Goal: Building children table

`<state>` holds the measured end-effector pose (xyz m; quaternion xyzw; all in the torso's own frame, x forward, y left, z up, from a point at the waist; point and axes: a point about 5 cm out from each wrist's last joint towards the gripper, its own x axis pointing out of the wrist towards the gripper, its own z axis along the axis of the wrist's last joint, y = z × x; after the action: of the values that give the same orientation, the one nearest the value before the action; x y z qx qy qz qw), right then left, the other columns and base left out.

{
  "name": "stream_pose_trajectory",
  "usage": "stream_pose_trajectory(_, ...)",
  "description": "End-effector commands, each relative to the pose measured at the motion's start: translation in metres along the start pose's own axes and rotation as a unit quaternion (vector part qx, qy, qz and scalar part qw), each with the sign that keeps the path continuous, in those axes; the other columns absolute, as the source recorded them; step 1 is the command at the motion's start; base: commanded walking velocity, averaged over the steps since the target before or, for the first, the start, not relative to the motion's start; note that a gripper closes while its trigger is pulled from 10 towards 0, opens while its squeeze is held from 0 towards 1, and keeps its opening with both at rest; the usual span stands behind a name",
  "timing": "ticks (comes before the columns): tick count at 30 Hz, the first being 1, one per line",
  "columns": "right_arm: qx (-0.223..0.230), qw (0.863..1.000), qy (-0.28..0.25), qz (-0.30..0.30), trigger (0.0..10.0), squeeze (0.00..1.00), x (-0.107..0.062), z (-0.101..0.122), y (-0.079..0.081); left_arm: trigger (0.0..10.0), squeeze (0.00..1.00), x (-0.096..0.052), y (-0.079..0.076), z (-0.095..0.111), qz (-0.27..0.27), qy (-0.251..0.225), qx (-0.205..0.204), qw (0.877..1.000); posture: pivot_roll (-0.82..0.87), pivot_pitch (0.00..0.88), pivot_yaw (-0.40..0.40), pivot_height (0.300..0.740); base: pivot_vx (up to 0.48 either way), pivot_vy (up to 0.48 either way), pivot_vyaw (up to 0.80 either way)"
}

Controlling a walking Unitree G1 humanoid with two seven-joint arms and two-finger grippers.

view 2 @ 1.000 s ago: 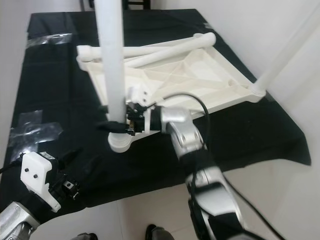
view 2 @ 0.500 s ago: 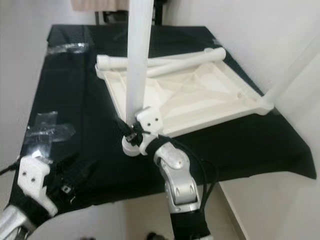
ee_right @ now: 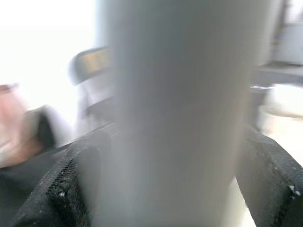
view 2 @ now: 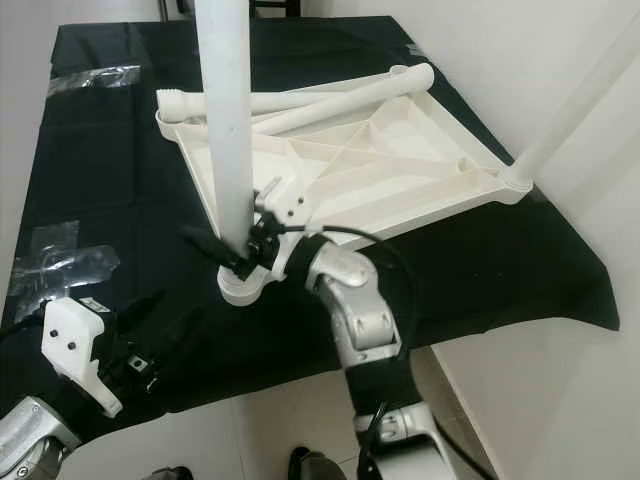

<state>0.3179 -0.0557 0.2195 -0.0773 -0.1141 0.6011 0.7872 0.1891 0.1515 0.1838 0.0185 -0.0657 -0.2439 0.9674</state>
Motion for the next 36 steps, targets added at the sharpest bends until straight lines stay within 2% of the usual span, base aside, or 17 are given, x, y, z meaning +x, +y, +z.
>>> stream_pose_trajectory(1, -0.002, 0.996, 0.019, 0.086, 10.0, 0.00, 0.002, -0.008, 0.009, 10.0, 0.00, -0.002, -0.001, -0.004, -0.001, 0.012, 0.001, 1.000, 0.15, 0.217, -0.117, 0.740, 0.000, 0.000, 0.00)
stream_pose_trajectory(3, 0.010, 0.989, 0.047, 0.137, 10.0, 0.00, 0.003, -0.013, 0.001, 10.0, 0.00, -0.003, -0.001, -0.003, 0.001, 0.011, 0.003, 1.000, 0.17, 0.218, -0.117, 0.740, 0.000, 0.000, 0.00)
stream_pose_trajectory(8, 0.017, 0.988, 0.051, 0.147, 10.0, 0.00, 0.012, -0.013, -0.011, 10.0, 0.00, -0.005, -0.002, -0.004, 0.001, 0.016, 0.005, 1.000, 0.19, 0.222, -0.115, 0.740, 0.000, 0.000, 0.00)
stream_pose_trajectory(9, 0.021, 0.986, 0.048, 0.157, 9.1, 0.00, 0.013, -0.012, -0.012, 10.0, 0.00, -0.006, -0.002, -0.005, 0.002, 0.018, 0.005, 1.000, 0.19, 0.222, -0.115, 0.740, 0.000, 0.000, 0.00)
stream_pose_trajectory(11, 0.024, 0.985, 0.046, 0.165, 9.1, 0.00, 0.014, -0.011, -0.014, 10.0, 0.00, -0.007, -0.002, -0.005, 0.003, 0.019, 0.005, 1.000, 0.19, 0.222, -0.115, 0.740, 0.000, 0.000, 0.00)
stream_pose_trajectory(12, 0.029, 0.984, 0.043, 0.172, 1.0, 0.00, 0.014, -0.010, -0.016, 10.0, 0.00, -0.007, -0.002, -0.005, 0.003, 0.020, 0.005, 1.000, 0.19, 0.224, -0.116, 0.740, 0.000, 0.000, 0.00)
stream_pose_trajectory(13, 0.029, 0.984, 0.043, 0.172, 1.0, 0.00, 0.014, -0.010, -0.016, 10.0, 0.00, -0.007, -0.002, -0.005, 0.003, 0.020, 0.005, 1.000, 0.19, 0.224, -0.116, 0.740, 0.000, 0.000, 0.00)
stream_pose_trajectory(14, 0.033, 0.983, 0.042, 0.176, 0.0, 0.00, 0.013, -0.010, -0.018, 10.0, 0.00, -0.007, -0.002, -0.005, 0.004, 0.020, 0.005, 1.000, 0.19, 0.224, -0.116, 0.740, 0.000, 0.000, 0.00)
stream_pose_trajectory(23, 0.039, 0.982, 0.062, 0.172, 0.0, 0.00, -0.001, -0.020, -0.025, 10.0, 0.00, -0.008, -0.003, -0.004, 0.005, 0.020, 0.004, 1.000, 0.18, 0.230, -0.118, 0.740, 0.000, 0.000, 0.00)
stream_pose_trajectory(27, 0.037, 0.990, 0.076, 0.111, 0.0, 0.00, -0.017, -0.037, -0.022, 10.0, 0.00, -0.008, -0.003, -0.005, 0.002, 0.020, 0.002, 1.000, 0.17, 0.236, -0.117, 0.740, 0.000, 0.000, 0.00)
stream_pose_trajectory(29, 0.038, 0.993, 0.106, 0.023, 0.0, 0.00, -0.023, -0.050, -0.020, 10.0, 0.00, -0.009, -0.004, -0.006, 0.000, 0.022, 0.001, 1.000, 0.16, 0.242, -0.126, 0.740, 0.000, 0.000, 0.00)
stream_pose_trajectory(30, 0.038, 0.993, 0.106, 0.023, 0.0, 0.00, -0.023, -0.050, -0.020, 10.0, 0.00, -0.009, -0.004, -0.006, 0.000, 0.022, 0.001, 1.000, 0.16, 0.242, -0.126, 0.740, 0.000, 0.000, 0.00)
stream_pose_trajectory(31, 0.052, 0.989, 0.121, -0.072, 0.0, 0.00, -0.024, -0.061, -0.016, 10.0, 0.00, -0.010, -0.004, -0.006, 0.000, 0.023, 0.001, 1.000, 0.17, 0.248, -0.133, 0.740, 0.000, 0.000, 0.00)
stream_pose_trajectory(32, 0.052, 0.989, 0.121, -0.072, 0.0, 0.00, -0.024, -0.061, -0.016, 10.0, 0.00, -0.010, -0.004, -0.006, 0.000, 0.023, 0.001, 1.000, 0.17, 0.248, -0.133, 0.740, 0.000, 0.000, 0.00)
stream_pose_trajectory(33, 0.064, 0.968, 0.137, -0.201, 0.0, 0.00, -0.027, -0.071, -0.011, 10.0, 0.00, -0.011, -0.003, -0.006, 0.001, 0.024, 0.001, 1.000, 0.15, 0.252, -0.128, 0.740, 0.000, 0.000, 0.00)
stream_pose_trajectory(35, 0.064, 0.968, 0.137, -0.201, 0.0, 0.00, -0.027, -0.071, -0.011, 10.0, 0.00, -0.011, -0.003, -0.006, 0.001, 0.024, 0.001, 1.000, 0.15, 0.252, -0.128, 0.740, 0.000, 0.000, 0.00)
stream_pose_trajectory(36, 0.091, 0.955, 0.157, -0.236, 0.0, 0.00, -0.029, -0.081, 0.014, 10.0, 0.00, -0.012, -0.001, -0.006, 0.003, 0.026, 0.000, 1.000, 0.15, 0.270, -0.110, 0.740, 0.000, 0.000, 0.00)
